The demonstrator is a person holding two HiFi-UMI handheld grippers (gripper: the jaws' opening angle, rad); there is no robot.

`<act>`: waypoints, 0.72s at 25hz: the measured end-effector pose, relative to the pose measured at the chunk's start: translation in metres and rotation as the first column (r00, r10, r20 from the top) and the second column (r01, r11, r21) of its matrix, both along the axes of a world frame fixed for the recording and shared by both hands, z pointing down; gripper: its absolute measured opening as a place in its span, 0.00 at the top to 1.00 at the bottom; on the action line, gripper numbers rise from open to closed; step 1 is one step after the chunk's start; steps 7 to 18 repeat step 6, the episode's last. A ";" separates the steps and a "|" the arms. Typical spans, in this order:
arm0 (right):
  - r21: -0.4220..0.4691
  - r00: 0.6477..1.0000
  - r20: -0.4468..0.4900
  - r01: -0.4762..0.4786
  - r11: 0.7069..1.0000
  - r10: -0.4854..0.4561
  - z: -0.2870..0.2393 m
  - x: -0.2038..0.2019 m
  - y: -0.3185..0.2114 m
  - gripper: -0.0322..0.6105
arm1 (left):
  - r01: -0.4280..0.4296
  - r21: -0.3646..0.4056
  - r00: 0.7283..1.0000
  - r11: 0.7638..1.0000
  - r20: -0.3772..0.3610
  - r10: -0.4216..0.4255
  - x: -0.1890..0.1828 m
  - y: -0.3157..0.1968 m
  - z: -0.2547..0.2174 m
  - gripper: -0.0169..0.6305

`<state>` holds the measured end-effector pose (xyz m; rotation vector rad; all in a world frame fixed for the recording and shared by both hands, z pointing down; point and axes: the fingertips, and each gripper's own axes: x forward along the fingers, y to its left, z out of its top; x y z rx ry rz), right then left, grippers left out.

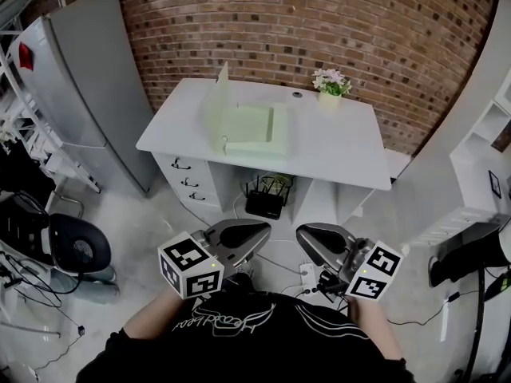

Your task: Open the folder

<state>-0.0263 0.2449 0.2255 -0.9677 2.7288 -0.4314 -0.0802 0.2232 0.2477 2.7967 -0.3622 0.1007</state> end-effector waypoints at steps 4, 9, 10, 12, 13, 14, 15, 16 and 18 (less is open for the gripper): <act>0.005 1.000 -0.002 0.006 1.000 -0.006 0.005 -0.006 0.004 0.95 | 0.004 0.003 1.000 1.000 -0.002 -0.004 -0.005 0.005 0.004 0.97; 0.008 1.000 -0.006 0.010 1.000 -0.010 0.006 -0.009 0.007 0.95 | 0.003 0.005 1.000 1.000 -0.001 -0.003 -0.007 0.008 0.006 0.97; 0.008 1.000 -0.006 0.010 1.000 -0.010 0.006 -0.009 0.007 0.95 | 0.003 0.005 1.000 1.000 -0.001 -0.003 -0.007 0.008 0.006 0.97; 0.008 1.000 -0.006 0.010 1.000 -0.010 0.006 -0.009 0.007 0.95 | 0.003 0.005 1.000 1.000 -0.001 -0.003 -0.007 0.008 0.006 0.97; 0.008 1.000 -0.006 0.010 1.000 -0.010 0.006 -0.009 0.007 0.95 | 0.003 0.005 1.000 1.000 -0.001 -0.003 -0.007 0.008 0.006 0.97; 0.008 1.000 -0.006 0.010 1.000 -0.010 0.006 -0.009 0.007 0.95 | 0.003 0.005 1.000 1.000 -0.001 -0.003 -0.007 0.008 0.006 0.97; 0.008 1.000 -0.006 0.010 1.000 -0.010 0.006 -0.009 0.007 0.95 | 0.003 0.005 1.000 1.000 -0.001 -0.003 -0.007 0.008 0.006 0.97; 0.008 1.000 -0.006 0.010 1.000 -0.010 0.006 -0.009 0.007 0.95 | 0.003 0.005 1.000 1.000 -0.001 -0.003 -0.007 0.008 0.006 0.97; 0.008 1.000 -0.006 0.010 1.000 -0.010 0.006 -0.009 0.007 0.95 | 0.003 0.005 1.000 1.000 -0.001 -0.003 -0.007 0.008 0.006 0.97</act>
